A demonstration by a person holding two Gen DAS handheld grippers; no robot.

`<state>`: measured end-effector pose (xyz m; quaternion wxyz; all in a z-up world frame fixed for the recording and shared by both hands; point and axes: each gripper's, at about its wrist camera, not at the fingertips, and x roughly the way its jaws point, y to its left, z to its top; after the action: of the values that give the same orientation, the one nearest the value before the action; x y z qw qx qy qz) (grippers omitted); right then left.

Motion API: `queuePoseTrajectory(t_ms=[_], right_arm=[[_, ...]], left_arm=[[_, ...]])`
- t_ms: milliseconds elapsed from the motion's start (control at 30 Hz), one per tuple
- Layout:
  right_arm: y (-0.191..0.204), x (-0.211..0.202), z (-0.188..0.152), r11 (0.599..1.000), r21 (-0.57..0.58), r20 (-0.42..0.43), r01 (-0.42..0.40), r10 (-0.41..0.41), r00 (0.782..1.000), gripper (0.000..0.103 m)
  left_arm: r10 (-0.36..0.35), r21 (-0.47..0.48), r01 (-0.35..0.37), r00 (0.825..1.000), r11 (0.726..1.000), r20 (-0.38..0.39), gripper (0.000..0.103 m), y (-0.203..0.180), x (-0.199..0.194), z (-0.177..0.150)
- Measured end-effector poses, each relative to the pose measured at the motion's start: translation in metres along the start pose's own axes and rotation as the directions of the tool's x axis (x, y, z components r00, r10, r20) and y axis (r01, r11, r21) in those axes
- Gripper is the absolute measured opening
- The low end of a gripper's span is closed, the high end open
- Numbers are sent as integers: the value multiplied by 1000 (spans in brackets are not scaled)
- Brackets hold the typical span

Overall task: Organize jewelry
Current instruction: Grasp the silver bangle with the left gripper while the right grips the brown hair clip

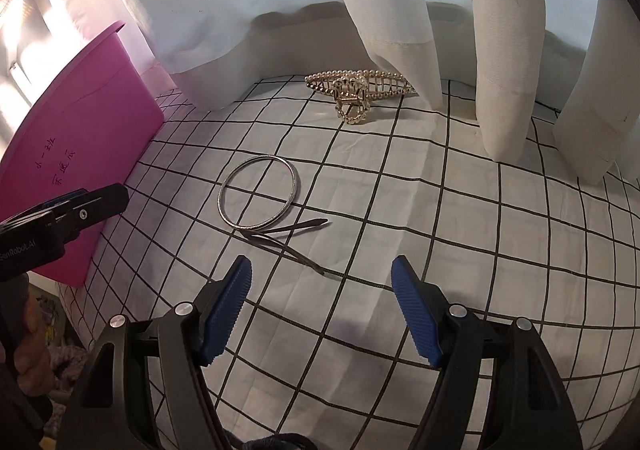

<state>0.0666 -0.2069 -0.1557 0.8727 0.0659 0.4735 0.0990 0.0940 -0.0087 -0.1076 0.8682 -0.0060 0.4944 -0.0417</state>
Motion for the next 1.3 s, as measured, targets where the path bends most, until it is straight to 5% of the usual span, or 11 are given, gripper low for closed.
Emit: queuePoseTrajectory(t_ms=[433,567,700,1300], right_arm=[[25,27,-8,978,-134,40,160,-155,987,64],[30,26,-9,969,-169,76,182,-171,982,25],[28,25,-11,964,-169,91,206,-192,977,3],[-21,11,-12,981,-18,100,193,-190,977,3]], left_arm=[[-50,44,51,999,998,-18,90,-5,45,9],[-54,60,55,998,997,-13,90,-11,51,12],[-70,63,70,998,996,-11,90,-17,55,12],[-74,161,74,997,984,-5,90,-74,87,20]])
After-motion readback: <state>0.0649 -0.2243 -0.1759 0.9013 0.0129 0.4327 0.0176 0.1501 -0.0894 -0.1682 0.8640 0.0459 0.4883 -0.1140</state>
